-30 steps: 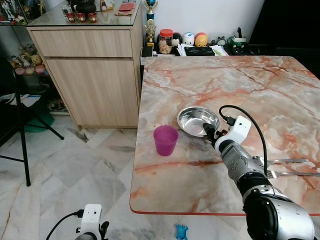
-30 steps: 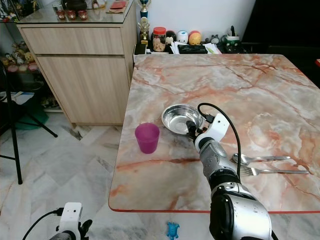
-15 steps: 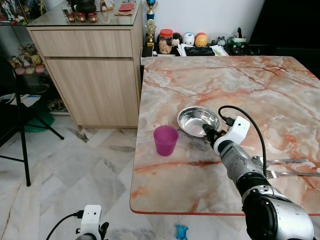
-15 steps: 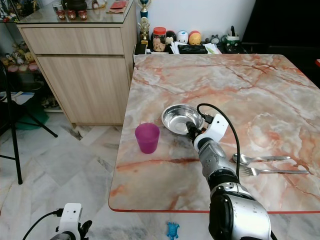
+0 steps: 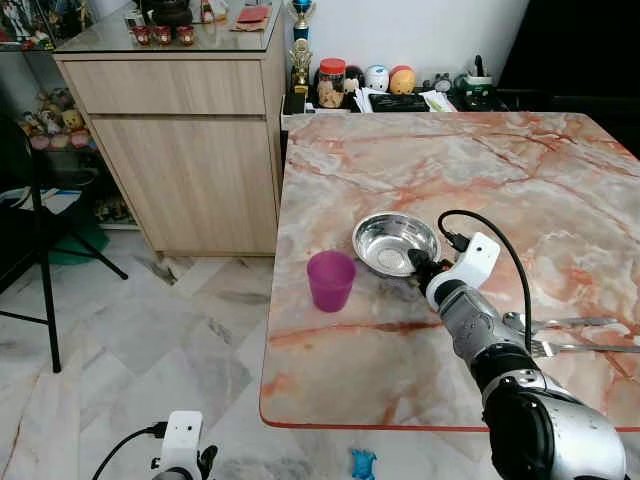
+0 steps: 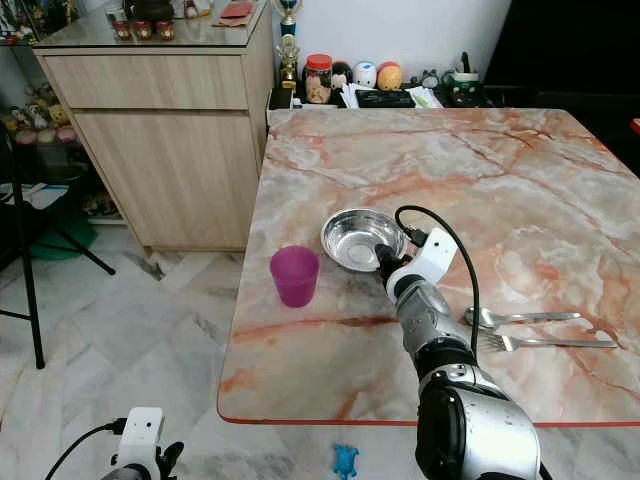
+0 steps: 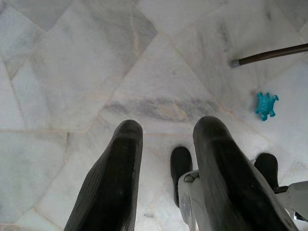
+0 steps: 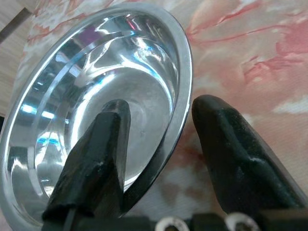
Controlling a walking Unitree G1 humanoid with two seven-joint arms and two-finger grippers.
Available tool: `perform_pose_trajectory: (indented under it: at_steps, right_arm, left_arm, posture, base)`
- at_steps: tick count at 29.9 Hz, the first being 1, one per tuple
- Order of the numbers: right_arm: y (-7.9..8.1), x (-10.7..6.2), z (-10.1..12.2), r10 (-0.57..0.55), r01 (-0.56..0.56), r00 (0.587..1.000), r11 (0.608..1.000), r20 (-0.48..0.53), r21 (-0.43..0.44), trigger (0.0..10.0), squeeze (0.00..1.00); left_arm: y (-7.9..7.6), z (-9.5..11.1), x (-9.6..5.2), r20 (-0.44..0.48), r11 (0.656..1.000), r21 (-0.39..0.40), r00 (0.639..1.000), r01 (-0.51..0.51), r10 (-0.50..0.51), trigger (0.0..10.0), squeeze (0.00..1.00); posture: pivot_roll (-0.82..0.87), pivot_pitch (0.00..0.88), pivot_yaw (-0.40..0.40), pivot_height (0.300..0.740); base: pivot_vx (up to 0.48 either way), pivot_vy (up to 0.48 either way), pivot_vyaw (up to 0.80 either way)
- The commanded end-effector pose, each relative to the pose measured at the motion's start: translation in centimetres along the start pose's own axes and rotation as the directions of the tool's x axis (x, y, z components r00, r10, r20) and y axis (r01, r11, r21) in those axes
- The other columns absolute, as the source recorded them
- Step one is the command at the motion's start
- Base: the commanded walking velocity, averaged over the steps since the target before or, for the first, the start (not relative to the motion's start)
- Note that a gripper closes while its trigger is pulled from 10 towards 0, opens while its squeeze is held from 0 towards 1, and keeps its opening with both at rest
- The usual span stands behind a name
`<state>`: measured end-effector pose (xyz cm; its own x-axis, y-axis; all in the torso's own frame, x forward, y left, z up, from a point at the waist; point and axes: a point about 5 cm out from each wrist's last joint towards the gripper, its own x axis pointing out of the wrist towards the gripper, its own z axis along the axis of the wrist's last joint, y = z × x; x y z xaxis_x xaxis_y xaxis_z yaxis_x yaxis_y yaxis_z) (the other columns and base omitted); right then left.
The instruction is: Setting the table
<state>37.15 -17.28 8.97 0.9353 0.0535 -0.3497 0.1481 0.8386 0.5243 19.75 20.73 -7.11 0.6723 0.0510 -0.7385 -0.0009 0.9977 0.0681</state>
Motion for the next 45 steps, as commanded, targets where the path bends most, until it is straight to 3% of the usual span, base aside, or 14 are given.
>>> perform_pose_trajectory:
  at_steps: [1, 3, 4, 5, 22, 29, 30, 37, 39, 41, 45]
  right_arm:
    - [0.6, 0.2, 0.1, 0.003, -0.003, 1.0, 1.0, -0.007, 0.007, 10.0, 0.0]
    - [0.6, 0.2, 0.1, -0.001, 0.001, 1.0, 1.0, -0.003, 0.011, 10.0, 0.0]
    - [0.6, 0.2, 0.1, -0.002, 0.002, 1.0, 1.0, -0.002, 0.012, 4.4, 0.0]
    - [0.6, 0.2, 0.2, -0.002, 0.002, 1.0, 1.0, 0.002, 0.017, 0.0, 0.0]
    - [0.6, 0.2, -0.1, -0.036, 0.034, 0.999, 0.998, 0.038, 0.056, 0.0, 0.0]
    - [0.5, 0.0, 1.5, -0.02, 0.006, 0.987, 0.996, 0.16, 0.085, 0.0, 0.0]
    - [0.6, -0.1, 1.6, -0.013, -0.002, 0.984, 0.996, 0.178, 0.085, 10.0, 0.0]
    - [0.4, -0.6, 2.3, 0.009, -0.044, 0.955, 0.993, 0.295, 0.112, 10.0, 0.0]
    - [0.9, -1.3, 3.2, 0.077, -0.13, 0.911, 0.986, 0.405, 0.104, 10.0, 0.0]
    - [1.1, -1.5, 3.4, 0.092, -0.148, 0.899, 0.984, 0.429, 0.098, 10.0, 0.0]
    - [1.8, -2.8, 4.0, 0.171, -0.24, 0.829, 0.969, 0.532, 0.062, 10.0, 0.0]
  left_arm:
    - [0.1, -0.6, -0.1, -0.022, 1.0, 0.0, 1.0, -0.006, 0.006, 10.0, 0.0]
    - [0.1, -0.6, -0.1, -0.022, 1.0, 0.001, 1.0, -0.006, 0.006, 10.0, 0.0]
    - [0.0, -0.6, -0.1, -0.021, 1.0, 0.002, 1.0, -0.005, 0.006, 10.0, 0.0]
    - [0.0, -0.6, -0.1, -0.021, 1.0, 0.002, 1.0, -0.006, 0.006, 10.0, 0.0]
    - [0.0, -0.5, -0.1, -0.023, 1.0, 0.014, 1.0, -0.005, 0.005, 10.0, 0.0]
    - [0.0, -0.4, -0.1, -0.021, 1.0, 0.019, 1.0, -0.007, 0.008, 10.0, 0.0]
    - [0.1, -0.4, -0.1, -0.023, 1.0, 0.021, 1.0, -0.007, 0.007, 10.0, 0.0]
    - [0.0, -0.5, -0.1, -0.024, 1.0, 0.025, 1.0, -0.005, 0.006, 10.0, 0.0]
    - [0.0, -0.4, -0.1, -0.021, 1.0, 0.031, 1.0, -0.003, 0.004, 10.0, 0.0]
    - [0.0, -0.4, -0.1, -0.02, 0.999, 0.032, 1.0, -0.003, 0.004, 10.0, 0.0]
    - [0.4, -0.5, -0.2, -0.019, 0.999, 0.031, 1.0, -0.01, 0.011, 10.0, 0.0]
  posture:
    - [0.07, 0.0, -0.033, 0.74]
    - [0.08, 0.0, -0.034, 0.74]
    - [0.08, 0.0, -0.035, 0.74]
    - [0.08, 0.0, -0.035, 0.74]
    - [0.08, 0.0, -0.035, 0.74]
    - [0.08, 0.0, -0.035, 0.74]
    - [0.08, 0.0, -0.034, 0.74]
    - [0.08, 0.0, -0.033, 0.74]
    - [0.08, 0.0, -0.033, 0.74]
    - [0.08, 0.0, -0.033, 0.74]
    - [0.08, 0.0, -0.03, 0.74]
  base:
    - [0.0, 0.0, 0.0]
    - [0.0, 0.0, 0.0]
    - [0.0, 0.0, 0.0]
    - [0.0, 0.0, 0.0]
    - [0.0, 0.0, 0.0]
    - [0.0, 0.0, 0.0]
    - [0.0, 0.0, 0.0]
    - [0.0, 0.0, 0.0]
    - [0.0, 0.0, 0.0]
    - [0.0, 0.0, 0.0]
    - [0.0, 0.0, 0.0]
